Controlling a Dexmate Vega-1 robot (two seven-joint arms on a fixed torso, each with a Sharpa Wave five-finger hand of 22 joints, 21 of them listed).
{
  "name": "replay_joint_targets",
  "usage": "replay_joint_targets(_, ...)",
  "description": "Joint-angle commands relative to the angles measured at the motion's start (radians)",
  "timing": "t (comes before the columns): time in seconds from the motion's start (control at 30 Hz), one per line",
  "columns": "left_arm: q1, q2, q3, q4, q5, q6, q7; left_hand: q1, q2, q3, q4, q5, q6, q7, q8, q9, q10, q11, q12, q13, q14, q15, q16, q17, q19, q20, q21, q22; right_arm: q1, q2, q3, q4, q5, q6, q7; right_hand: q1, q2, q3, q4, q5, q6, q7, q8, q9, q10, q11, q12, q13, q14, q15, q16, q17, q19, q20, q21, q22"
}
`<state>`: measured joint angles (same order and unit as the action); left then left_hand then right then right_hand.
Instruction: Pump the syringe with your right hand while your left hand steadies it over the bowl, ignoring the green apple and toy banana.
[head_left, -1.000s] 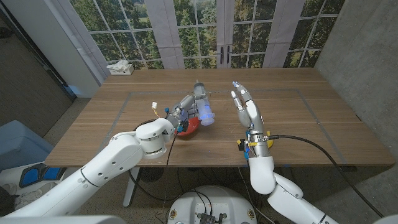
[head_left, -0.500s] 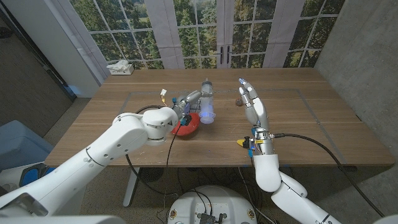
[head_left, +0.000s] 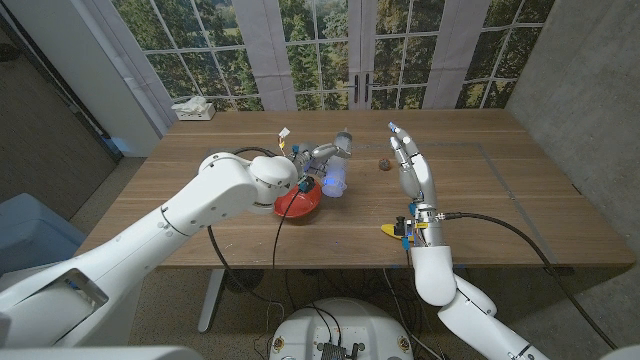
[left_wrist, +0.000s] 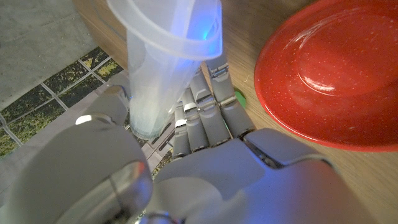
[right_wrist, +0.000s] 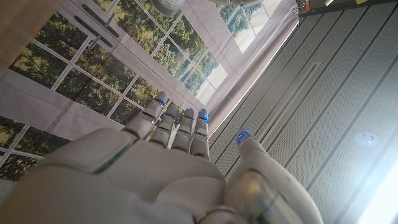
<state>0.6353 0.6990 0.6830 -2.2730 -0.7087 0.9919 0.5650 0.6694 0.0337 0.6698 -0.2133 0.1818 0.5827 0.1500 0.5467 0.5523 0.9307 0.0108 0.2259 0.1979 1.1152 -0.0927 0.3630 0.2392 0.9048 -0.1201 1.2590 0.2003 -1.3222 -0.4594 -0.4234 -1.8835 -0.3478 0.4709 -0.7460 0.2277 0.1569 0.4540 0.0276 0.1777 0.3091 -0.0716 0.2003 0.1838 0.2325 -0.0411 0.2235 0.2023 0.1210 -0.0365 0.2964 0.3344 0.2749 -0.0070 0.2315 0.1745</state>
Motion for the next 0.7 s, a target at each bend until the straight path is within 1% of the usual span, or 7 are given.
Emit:
replay_joint_targets(0.03, -0.148, -0.062, 0.129, 0.060, 0.140, 0.184, -0.075, 0.148, 0.123, 0.227, 0.009, 0.005, 0.123, -0.031, 0.060, -0.004, 0.174, -0.160, 0.007, 0.006, 0.126, -0.144, 0.007, 0.003, -0.003, -0.101, 0.007, 0.003, -0.010, 0.018, 0.028, 0.013, -0.003, 0.037, 0.017, -0.004, 0.008, -0.002, 0.001, -0.001, 0.010, -0.003, 0.008, 0.003, 0.009, 0.003, 0.006, 0.003, 0.013, -0.061, 0.008, 0.001, 0.009, 0.002, 0.001, 0.003)
replay_joint_targets(0.2, -0.188, -0.082, 0.176, 0.084, 0.184, 0.220, -0.114, 0.160, 0.118, 0.221, 0.009, 0.006, 0.130, -0.028, 0.054, -0.010, 0.176, -0.159, 0.009, 0.006, 0.129, -0.144, 0.010, 0.004, -0.007, -0.102, 0.011, 0.003, -0.016, 0.020, 0.037, 0.011, 0.000, 0.042, 0.027, -0.005, 0.008, -0.003, 0.001, -0.001, 0.011, -0.003, 0.007, 0.003, 0.011, 0.004, 0.005, 0.003, 0.016, -0.061, 0.009, 0.001, 0.010, 0.004, 0.001, 0.004)
replay_joint_targets(0.3, -0.198, -0.093, 0.182, 0.099, 0.193, 0.230, -0.140, 0.167, 0.116, 0.218, 0.009, 0.006, 0.133, -0.027, 0.050, -0.013, 0.177, -0.159, 0.011, 0.006, 0.131, -0.144, 0.013, 0.005, -0.009, -0.102, 0.013, 0.003, -0.018, 0.024, 0.041, 0.013, -0.004, 0.045, 0.028, -0.005, 0.009, -0.003, 0.000, -0.001, 0.011, -0.003, 0.006, 0.003, 0.011, 0.004, 0.005, 0.003, 0.017, -0.061, 0.009, 0.001, 0.010, 0.004, 0.000, 0.004)
replay_joint_targets(0.33, -0.212, -0.102, 0.201, 0.105, 0.209, 0.247, -0.139, 0.169, 0.115, 0.217, 0.009, 0.006, 0.134, -0.027, 0.049, -0.014, 0.178, -0.160, 0.011, 0.006, 0.131, -0.144, 0.013, 0.005, -0.010, -0.102, 0.013, 0.004, -0.019, 0.022, 0.043, 0.012, 0.003, 0.048, 0.035, -0.005, 0.009, -0.003, 0.000, -0.001, 0.012, -0.003, 0.006, 0.003, 0.011, 0.005, 0.005, 0.003, 0.017, -0.060, 0.010, 0.001, 0.011, 0.005, 0.000, 0.004)
replay_joint_targets(0.43, -0.223, -0.110, 0.212, 0.115, 0.221, 0.254, -0.161, 0.175, 0.114, 0.215, 0.008, 0.006, 0.135, -0.027, 0.045, -0.016, 0.178, -0.159, 0.012, 0.006, 0.132, -0.145, 0.014, 0.005, -0.011, -0.102, 0.015, 0.004, -0.021, 0.025, 0.047, 0.014, -0.001, 0.054, 0.034, -0.005, 0.008, -0.003, -0.001, -0.001, 0.012, -0.004, 0.006, 0.003, 0.012, 0.005, 0.005, 0.004, 0.018, -0.060, 0.010, 0.001, 0.012, 0.006, 0.000, 0.004)
replay_joint_targets(0.5, -0.238, -0.127, 0.229, 0.132, 0.233, 0.276, -0.168, 0.179, 0.112, 0.213, 0.008, 0.007, 0.136, -0.028, 0.042, -0.018, 0.178, -0.158, 0.012, 0.007, 0.132, -0.145, 0.015, 0.005, -0.012, -0.102, 0.016, 0.004, -0.023, 0.025, 0.050, 0.015, 0.002, 0.061, 0.038, -0.005, 0.008, -0.003, -0.002, -0.001, 0.012, -0.004, 0.005, 0.003, 0.014, 0.005, 0.005, 0.004, 0.019, -0.059, 0.010, 0.001, 0.012, 0.006, 0.000, 0.004)
replay_joint_targets(0.7, -0.276, -0.155, 0.266, 0.162, 0.256, 0.332, -0.196, 0.193, 0.109, 0.208, 0.009, 0.007, 0.140, -0.025, 0.034, -0.024, 0.177, -0.159, 0.013, 0.007, 0.133, -0.145, 0.017, 0.005, -0.013, -0.102, 0.021, 0.005, -0.027, 0.027, 0.058, 0.017, 0.004, 0.083, 0.044, -0.005, 0.008, -0.004, -0.003, -0.001, 0.012, -0.004, 0.004, 0.003, 0.018, 0.005, 0.005, 0.004, 0.020, -0.058, 0.011, 0.001, 0.014, 0.007, -0.001, 0.004)
